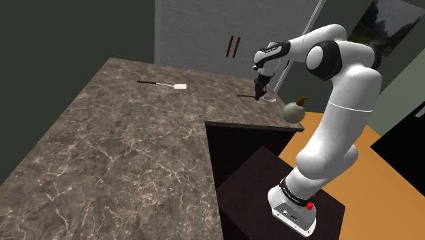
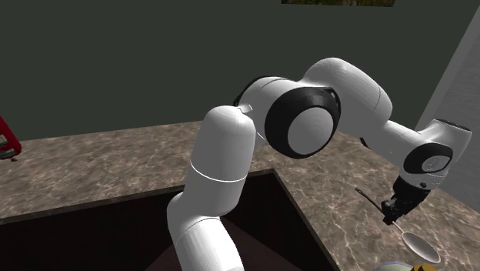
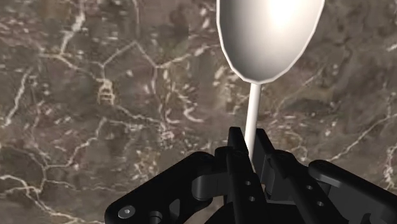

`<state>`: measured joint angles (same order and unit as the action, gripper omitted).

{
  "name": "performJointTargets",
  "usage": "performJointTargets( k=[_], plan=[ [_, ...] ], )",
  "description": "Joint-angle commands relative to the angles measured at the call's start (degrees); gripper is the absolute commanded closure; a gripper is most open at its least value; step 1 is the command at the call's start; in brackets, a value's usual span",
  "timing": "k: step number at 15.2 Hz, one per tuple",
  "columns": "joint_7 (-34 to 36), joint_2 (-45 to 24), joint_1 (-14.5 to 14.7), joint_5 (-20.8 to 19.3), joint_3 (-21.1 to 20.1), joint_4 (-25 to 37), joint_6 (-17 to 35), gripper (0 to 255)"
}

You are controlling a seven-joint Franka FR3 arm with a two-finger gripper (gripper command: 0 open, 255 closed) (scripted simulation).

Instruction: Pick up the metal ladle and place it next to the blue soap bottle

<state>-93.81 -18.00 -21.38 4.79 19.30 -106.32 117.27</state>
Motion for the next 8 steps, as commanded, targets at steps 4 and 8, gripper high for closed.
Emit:
performJointTargets(
  k=[4,8],
  plan=[
    [0.0,-0.1,0.0,0.1,0.0,-0.3,0.5,255],
    [0.0,-0.1,0.0,0.1,0.0,-0.3,0.5,0]
  ],
)
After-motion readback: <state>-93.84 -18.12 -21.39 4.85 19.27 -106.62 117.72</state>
